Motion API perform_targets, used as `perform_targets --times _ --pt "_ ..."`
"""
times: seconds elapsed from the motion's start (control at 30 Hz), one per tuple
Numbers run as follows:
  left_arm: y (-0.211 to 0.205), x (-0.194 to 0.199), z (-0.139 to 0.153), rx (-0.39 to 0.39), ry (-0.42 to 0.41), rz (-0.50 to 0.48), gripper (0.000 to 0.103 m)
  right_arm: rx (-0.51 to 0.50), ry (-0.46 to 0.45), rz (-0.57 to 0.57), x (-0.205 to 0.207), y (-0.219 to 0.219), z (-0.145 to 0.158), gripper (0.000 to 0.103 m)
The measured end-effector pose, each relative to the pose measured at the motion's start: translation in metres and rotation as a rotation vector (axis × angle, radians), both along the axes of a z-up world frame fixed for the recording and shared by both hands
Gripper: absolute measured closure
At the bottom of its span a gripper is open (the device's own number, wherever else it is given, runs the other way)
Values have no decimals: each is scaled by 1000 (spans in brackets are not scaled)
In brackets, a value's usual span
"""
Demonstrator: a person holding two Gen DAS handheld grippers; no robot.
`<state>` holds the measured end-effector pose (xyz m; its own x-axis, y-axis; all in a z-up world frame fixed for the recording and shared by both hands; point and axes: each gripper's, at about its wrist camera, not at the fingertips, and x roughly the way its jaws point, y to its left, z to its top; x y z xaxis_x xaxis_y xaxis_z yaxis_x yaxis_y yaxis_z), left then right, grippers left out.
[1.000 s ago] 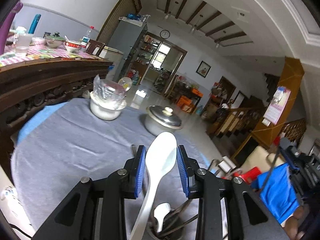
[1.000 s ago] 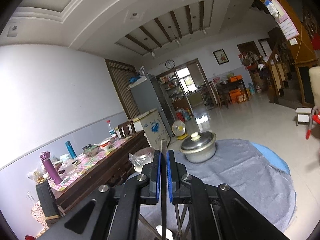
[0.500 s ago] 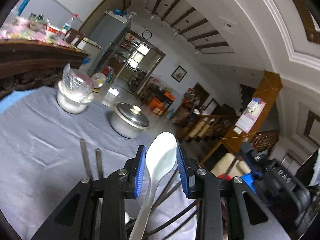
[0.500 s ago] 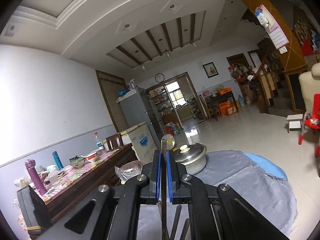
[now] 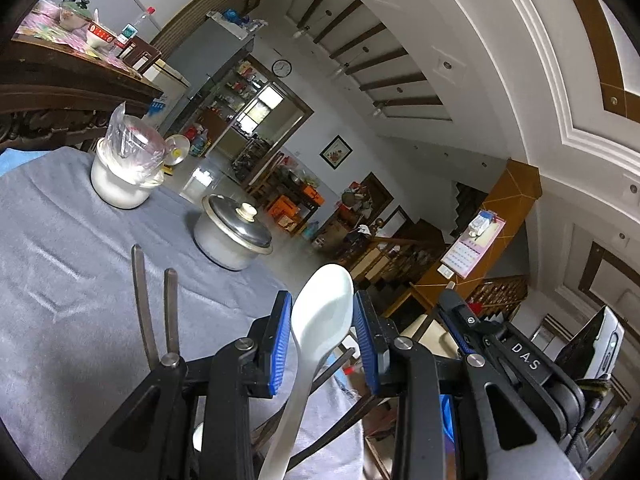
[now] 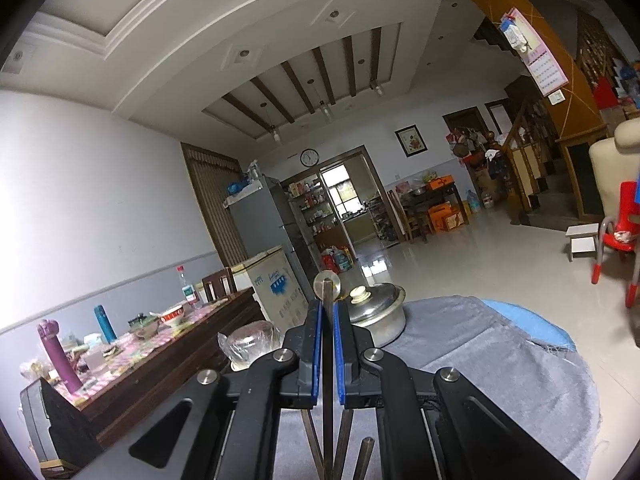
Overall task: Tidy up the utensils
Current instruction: 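Lower the spoon and chopstick into the metal cup with both tools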
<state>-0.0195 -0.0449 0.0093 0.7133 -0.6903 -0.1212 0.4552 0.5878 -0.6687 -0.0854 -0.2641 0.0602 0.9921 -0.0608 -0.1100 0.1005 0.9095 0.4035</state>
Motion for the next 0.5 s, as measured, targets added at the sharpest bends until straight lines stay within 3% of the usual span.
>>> perform_targets --times 0.5 --pt "-3 -2 -28 42 29 92 70 -15 47 16 -3 5 -13 96"
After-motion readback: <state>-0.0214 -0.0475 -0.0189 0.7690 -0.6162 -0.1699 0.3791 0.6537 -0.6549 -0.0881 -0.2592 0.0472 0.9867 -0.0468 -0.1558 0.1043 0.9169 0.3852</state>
